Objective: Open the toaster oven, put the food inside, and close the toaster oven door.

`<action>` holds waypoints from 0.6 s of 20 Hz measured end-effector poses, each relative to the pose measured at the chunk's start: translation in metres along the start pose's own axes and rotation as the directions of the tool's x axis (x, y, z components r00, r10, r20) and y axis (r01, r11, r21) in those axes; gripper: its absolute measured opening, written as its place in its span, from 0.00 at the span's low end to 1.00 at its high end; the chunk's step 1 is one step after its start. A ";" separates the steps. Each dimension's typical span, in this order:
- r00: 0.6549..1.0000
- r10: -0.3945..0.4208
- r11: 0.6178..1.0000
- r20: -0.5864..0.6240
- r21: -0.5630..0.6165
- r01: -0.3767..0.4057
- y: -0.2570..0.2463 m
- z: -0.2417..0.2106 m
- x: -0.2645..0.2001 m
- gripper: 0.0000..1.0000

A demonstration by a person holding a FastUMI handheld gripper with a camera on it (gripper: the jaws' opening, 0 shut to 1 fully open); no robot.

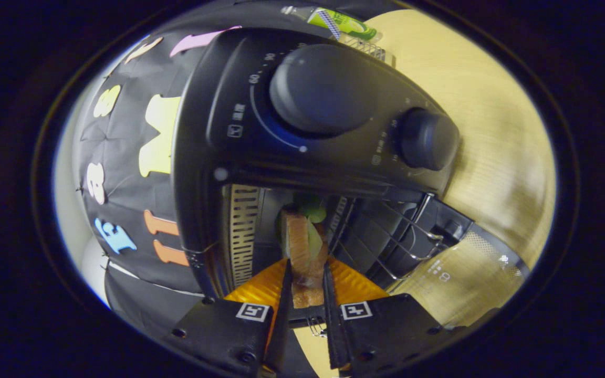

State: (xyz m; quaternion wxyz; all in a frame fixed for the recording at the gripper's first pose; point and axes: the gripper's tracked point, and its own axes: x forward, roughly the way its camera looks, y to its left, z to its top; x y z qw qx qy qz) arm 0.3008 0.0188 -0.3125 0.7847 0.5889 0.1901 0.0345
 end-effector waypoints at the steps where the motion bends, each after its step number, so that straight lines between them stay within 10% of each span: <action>1: 1.000 -0.005 1.000 0.001 0.020 0.005 -0.001 -0.002 0.000 0.38; 12: 0.982 -0.122 0.978 -0.146 -0.188 0.094 0.006 -0.046 -0.018 0.81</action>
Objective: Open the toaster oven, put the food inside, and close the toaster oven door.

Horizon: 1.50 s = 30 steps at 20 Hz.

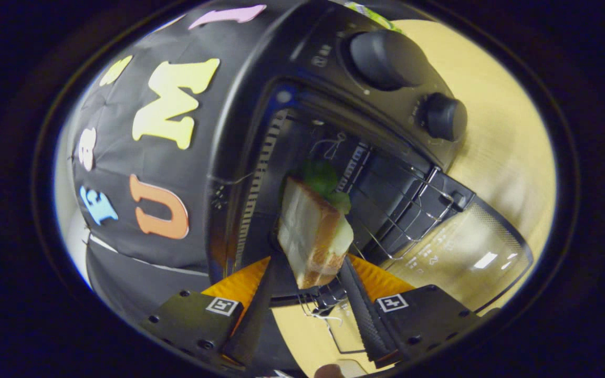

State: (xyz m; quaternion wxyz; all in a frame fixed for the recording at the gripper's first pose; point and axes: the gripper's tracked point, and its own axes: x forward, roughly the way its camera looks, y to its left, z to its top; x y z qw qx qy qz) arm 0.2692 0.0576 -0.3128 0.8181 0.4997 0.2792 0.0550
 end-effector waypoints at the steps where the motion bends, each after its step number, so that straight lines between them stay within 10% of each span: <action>1: 1.000 -0.007 1.000 -0.005 -0.023 0.007 0.000 -0.003 -0.005 0.81; 8: 0.993 -0.083 0.956 -0.084 -0.287 0.056 0.003 -0.050 -0.070 0.93; 16: 0.965 -0.263 0.734 0.006 -0.648 0.204 -0.029 -0.075 -0.137 1.00; 21: 0.943 -0.330 0.612 0.054 -0.748 0.257 -0.071 -0.106 -0.140 1.00; 30: 0.894 -0.426 0.510 0.137 -0.780 0.362 -0.131 -0.107 -0.100 1.00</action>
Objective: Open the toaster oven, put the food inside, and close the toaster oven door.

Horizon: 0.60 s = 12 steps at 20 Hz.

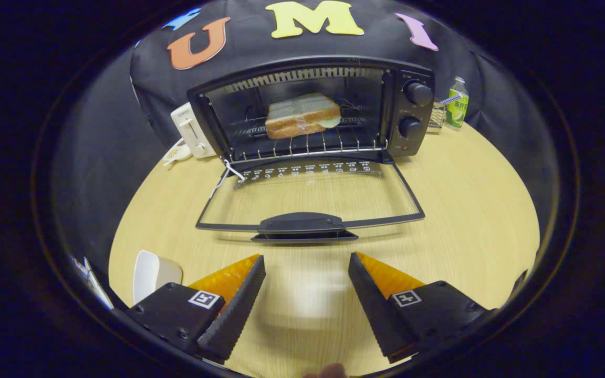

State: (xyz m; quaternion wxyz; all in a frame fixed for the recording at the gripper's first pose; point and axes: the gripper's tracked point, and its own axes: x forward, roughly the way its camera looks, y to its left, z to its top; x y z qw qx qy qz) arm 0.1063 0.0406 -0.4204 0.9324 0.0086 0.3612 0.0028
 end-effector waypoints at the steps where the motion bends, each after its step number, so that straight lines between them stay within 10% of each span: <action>1: 1.000 -0.014 1.000 0.006 -0.002 0.014 -0.002 0.001 0.004 1.00; 12: 0.992 -0.125 0.992 0.027 -0.022 0.126 -0.008 0.007 0.022 1.00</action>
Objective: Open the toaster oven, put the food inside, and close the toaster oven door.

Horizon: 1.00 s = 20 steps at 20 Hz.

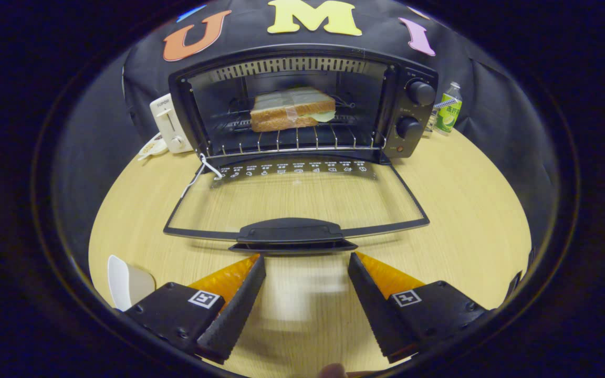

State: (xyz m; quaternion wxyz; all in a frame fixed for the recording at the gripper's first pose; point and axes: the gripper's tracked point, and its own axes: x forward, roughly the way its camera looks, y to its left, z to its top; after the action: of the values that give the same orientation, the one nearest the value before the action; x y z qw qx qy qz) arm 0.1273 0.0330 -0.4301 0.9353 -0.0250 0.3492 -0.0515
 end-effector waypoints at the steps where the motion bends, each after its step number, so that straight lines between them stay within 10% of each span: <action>1: 1.000 -0.001 1.000 0.005 -0.010 0.001 0.000 0.003 -0.003 1.00; 20: 0.938 0.058 0.998 0.341 -0.006 -0.060 -0.001 0.143 -0.131 1.00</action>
State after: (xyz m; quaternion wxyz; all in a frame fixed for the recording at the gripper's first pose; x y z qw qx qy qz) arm 0.1224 0.0480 -0.2365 0.9828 -0.0210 0.1824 -0.0191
